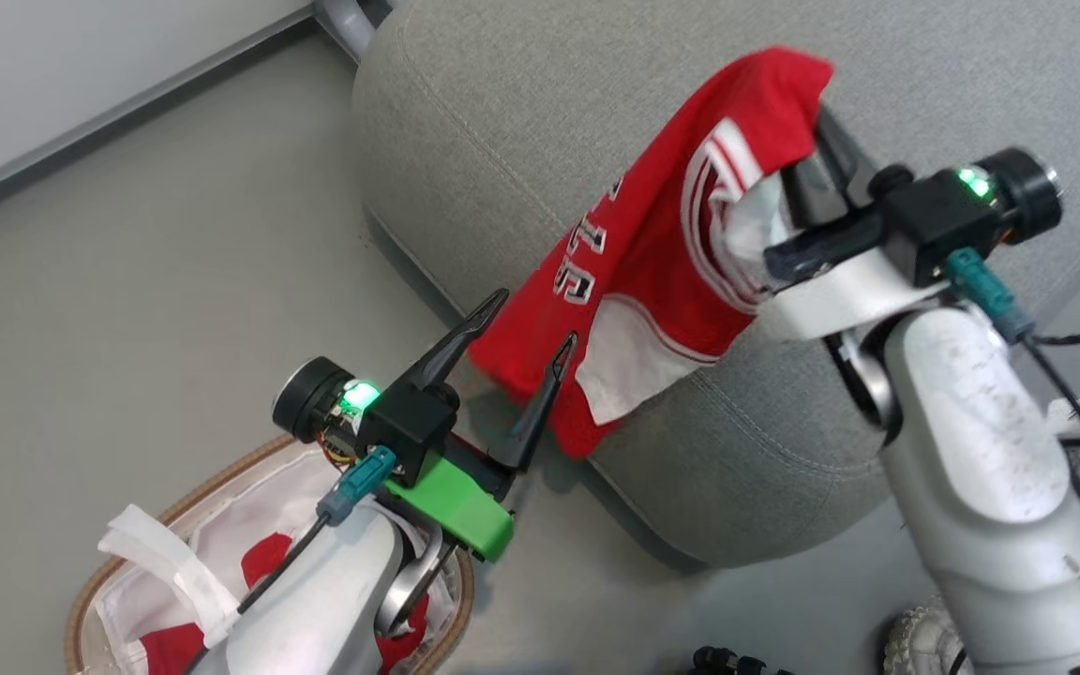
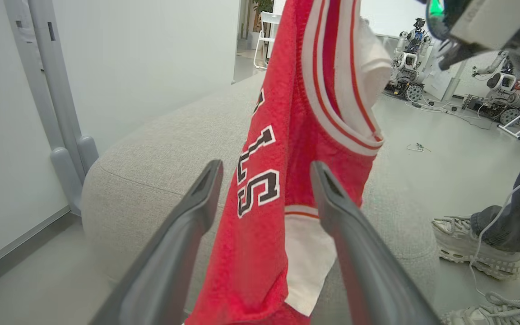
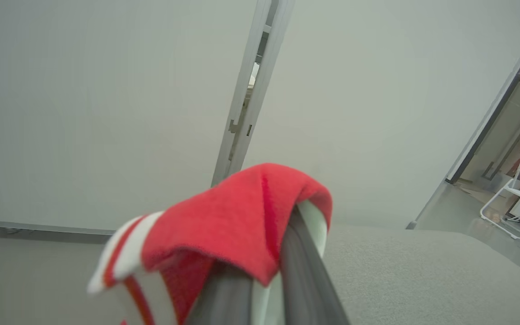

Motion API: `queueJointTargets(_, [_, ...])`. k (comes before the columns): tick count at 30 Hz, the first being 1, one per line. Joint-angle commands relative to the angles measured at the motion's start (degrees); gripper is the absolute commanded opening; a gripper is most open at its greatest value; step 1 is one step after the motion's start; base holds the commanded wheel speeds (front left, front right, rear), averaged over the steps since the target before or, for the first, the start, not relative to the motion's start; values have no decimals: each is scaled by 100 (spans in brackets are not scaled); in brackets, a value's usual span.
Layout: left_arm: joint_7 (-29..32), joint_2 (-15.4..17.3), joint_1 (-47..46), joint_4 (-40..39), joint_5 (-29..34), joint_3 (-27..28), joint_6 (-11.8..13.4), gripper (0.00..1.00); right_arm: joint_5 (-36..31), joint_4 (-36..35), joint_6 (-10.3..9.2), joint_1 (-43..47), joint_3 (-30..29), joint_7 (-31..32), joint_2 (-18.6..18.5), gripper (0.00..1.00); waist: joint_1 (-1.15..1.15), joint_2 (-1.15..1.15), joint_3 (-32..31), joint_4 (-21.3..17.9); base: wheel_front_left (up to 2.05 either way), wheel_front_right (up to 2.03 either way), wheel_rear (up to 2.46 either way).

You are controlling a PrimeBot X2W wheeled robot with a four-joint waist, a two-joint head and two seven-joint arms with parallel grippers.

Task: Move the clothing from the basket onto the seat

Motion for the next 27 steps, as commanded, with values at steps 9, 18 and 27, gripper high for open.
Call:
queueJointTargets(9, [4,306,-542,2,-7,-139,-14,100,-416,185,-8,-1499,-915,-29,-818,0,0,0,1045,528,0,0,0])
queueJointTargets(18, [3,412,-835,-58,34,-245,-14,100,-824,475,-8,-2650,-1742,-28,-1506,0,0,0,1649,874,0,0,0])
queueJointTargets(27, [3,327,-1094,-94,79,-361,-14,100,-1238,623,-9,-3214,-2402,-28,-2058,0,0,0,2085,1229,0,0,0])
